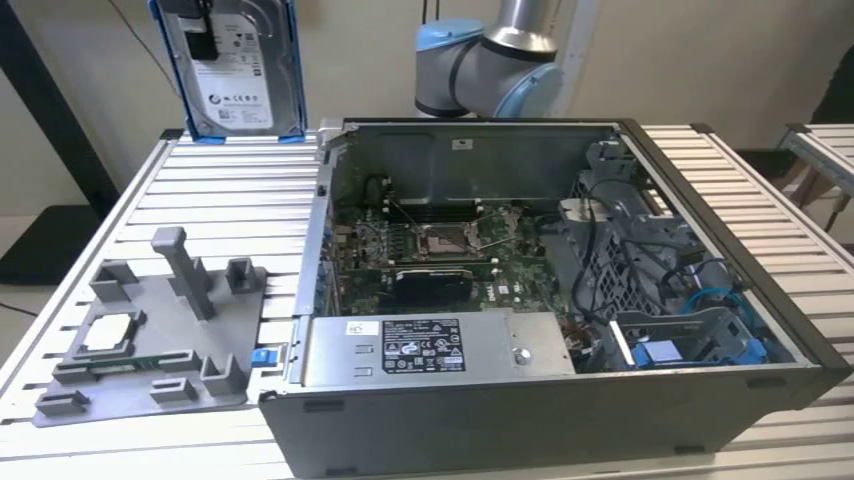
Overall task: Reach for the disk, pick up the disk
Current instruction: 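Pick up the disk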
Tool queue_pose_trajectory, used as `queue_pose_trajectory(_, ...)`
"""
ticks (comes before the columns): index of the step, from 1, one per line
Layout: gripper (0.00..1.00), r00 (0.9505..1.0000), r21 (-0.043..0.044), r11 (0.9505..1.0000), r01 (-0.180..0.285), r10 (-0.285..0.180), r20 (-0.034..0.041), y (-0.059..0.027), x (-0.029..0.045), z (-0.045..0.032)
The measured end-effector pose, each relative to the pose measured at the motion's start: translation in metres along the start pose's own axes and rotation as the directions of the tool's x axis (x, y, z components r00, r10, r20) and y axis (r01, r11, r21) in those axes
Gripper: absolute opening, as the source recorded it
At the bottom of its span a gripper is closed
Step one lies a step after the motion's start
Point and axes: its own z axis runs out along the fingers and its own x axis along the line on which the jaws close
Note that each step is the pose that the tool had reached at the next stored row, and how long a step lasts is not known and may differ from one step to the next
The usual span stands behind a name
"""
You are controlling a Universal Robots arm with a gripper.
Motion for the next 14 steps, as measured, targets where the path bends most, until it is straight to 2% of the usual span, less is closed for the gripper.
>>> queue_pose_trajectory(8,0.0,1.0,-0.0054,1.0,0.0,0.0,0.0003,-0.0311,0.0015,-0.0017)
queue_pose_trajectory(9,0.0,1.0,-0.0064,1.0,0.0,0.0,0.0003,-0.0364,0.0018,-0.002)
queue_pose_trajectory(12,0.0,1.0,-0.01,0.9999,0.0,0.0,0.0005,-0.061,0.003,-0.0033)
queue_pose_trajectory(14,0.0,1.0,-0.0103,0.9999,0.0,0.0,0.0005,-0.0708,0.0035,-0.0038)
